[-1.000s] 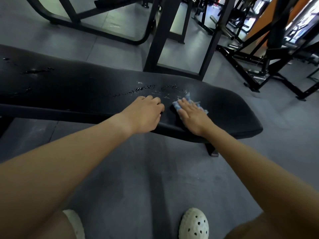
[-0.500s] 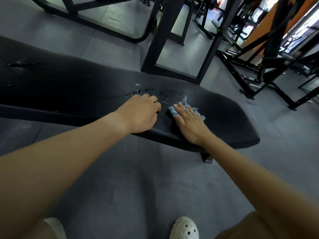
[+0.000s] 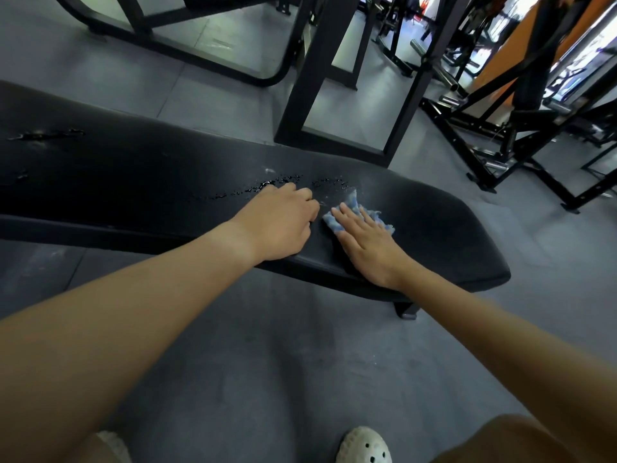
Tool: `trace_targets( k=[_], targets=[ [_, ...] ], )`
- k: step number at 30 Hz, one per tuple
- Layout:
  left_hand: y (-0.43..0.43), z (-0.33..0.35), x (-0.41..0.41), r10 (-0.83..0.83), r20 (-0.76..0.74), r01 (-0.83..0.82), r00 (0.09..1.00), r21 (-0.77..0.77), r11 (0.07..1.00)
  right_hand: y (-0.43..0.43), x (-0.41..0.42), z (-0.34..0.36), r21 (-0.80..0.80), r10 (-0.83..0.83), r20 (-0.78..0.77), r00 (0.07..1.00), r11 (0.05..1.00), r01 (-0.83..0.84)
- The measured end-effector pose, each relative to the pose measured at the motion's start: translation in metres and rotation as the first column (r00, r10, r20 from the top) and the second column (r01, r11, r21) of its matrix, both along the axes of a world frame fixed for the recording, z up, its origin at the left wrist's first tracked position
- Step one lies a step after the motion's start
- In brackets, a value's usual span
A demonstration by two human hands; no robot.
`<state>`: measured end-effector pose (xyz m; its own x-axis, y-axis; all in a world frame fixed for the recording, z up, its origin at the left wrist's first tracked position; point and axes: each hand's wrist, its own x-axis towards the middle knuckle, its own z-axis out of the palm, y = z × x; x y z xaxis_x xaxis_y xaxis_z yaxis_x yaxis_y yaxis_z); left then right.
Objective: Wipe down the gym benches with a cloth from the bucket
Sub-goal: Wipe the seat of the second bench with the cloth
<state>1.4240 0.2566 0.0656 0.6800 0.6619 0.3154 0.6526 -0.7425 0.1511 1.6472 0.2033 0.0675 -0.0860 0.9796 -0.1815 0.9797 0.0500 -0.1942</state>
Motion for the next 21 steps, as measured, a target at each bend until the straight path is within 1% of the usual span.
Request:
trace_targets(
  k=[2,4,9,11,12,17,19,21],
  targets=[
    [0.001,0.001,0.001,0.000,0.000,0.000,1.000,0.005,1.000,-0.002,0.006,0.000,0.025,0.024,0.000,1.000,0.999,-0.024],
    [0.002,0.001,0.001,0.003,0.007,-0.003,1.000,-0.008,1.000,0.012,0.012,0.000,0.030,-0.007,0.006,1.000,1.000,0.007],
    [0.002,0.000,0.001,0.012,0.032,-0.011,0.999,-0.032,0.999,0.063,0.011,-0.007,0.065,-0.231,0.022,0.973,0.971,0.229],
    [0.002,0.001,0.002,0.015,0.041,-0.013,0.999,-0.036,0.999,0.070,0.002,-0.008,0.065,-0.264,0.019,0.964,0.963,0.263],
    [0.003,0.002,0.002,0.013,0.044,-0.011,0.999,-0.036,0.999,0.068,-0.001,-0.007,0.064,-0.242,0.020,0.970,0.968,0.241],
    [0.007,0.002,0.001,-0.009,0.057,0.012,0.998,-0.056,0.998,0.031,0.005,0.000,0.072,-0.021,-0.003,1.000,0.997,0.021],
    [0.012,0.001,-0.002,-0.021,0.080,0.028,0.997,-0.090,0.996,0.024,0.011,0.001,0.089,0.014,0.009,1.000,0.996,-0.015],
    [0.018,0.000,-0.004,-0.017,0.105,0.026,0.994,-0.090,0.996,0.030,0.015,0.001,0.111,-0.002,0.025,1.000,0.994,-0.001]
  ],
)
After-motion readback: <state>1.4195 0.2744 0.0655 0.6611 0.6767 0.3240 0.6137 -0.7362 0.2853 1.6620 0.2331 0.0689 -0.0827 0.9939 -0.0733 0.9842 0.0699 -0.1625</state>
